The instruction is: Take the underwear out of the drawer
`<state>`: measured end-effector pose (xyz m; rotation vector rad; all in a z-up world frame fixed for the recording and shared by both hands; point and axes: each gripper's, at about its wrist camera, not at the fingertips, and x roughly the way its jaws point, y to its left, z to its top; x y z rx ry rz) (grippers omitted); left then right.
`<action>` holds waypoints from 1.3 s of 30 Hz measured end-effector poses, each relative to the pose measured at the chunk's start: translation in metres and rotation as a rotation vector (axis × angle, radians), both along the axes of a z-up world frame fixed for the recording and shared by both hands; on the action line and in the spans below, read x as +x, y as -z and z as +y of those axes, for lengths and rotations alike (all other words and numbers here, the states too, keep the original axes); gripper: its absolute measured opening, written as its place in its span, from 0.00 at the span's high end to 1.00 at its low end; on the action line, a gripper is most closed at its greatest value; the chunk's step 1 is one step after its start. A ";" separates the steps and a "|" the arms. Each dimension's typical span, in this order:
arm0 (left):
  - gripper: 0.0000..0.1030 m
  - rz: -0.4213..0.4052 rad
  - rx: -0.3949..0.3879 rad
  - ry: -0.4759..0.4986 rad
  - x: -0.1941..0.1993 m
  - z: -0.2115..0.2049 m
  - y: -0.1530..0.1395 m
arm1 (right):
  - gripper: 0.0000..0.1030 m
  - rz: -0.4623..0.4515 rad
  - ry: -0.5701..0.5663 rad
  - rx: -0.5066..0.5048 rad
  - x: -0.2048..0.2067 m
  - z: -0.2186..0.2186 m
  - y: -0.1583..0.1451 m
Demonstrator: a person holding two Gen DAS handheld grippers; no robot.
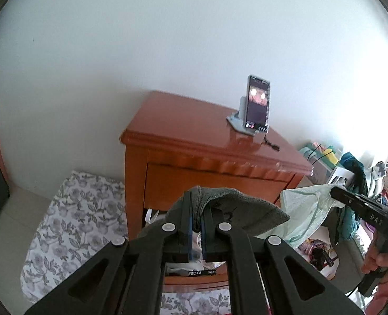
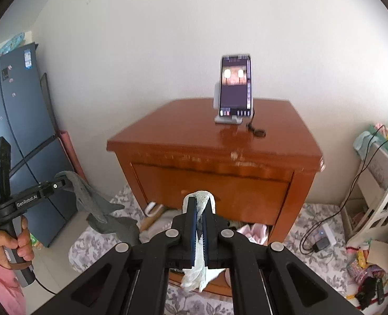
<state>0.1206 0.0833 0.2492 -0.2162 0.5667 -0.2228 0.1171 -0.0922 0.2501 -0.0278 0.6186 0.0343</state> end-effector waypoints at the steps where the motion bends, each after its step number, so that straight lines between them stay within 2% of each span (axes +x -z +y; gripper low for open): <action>1: 0.96 -0.011 0.000 0.000 -0.004 0.000 -0.005 | 0.96 -0.014 0.000 -0.002 -0.004 0.001 -0.007; 14: 0.96 -0.119 0.007 0.030 -0.053 -0.011 -0.061 | 0.96 -0.140 -0.004 -0.039 -0.055 0.014 -0.080; 23: 0.96 -0.148 0.016 0.067 -0.085 -0.023 -0.083 | 0.96 -0.185 0.005 -0.055 -0.091 0.016 -0.109; 30: 0.96 -0.085 0.049 0.121 -0.094 -0.044 -0.068 | 0.96 -0.129 0.012 -0.069 -0.097 0.010 -0.097; 35: 0.96 -0.020 0.070 0.161 -0.092 -0.058 -0.041 | 0.96 -0.046 0.008 -0.100 -0.093 0.006 -0.064; 39: 0.96 0.061 0.099 0.188 -0.082 -0.070 -0.009 | 0.96 0.026 -0.003 -0.111 -0.088 0.002 -0.027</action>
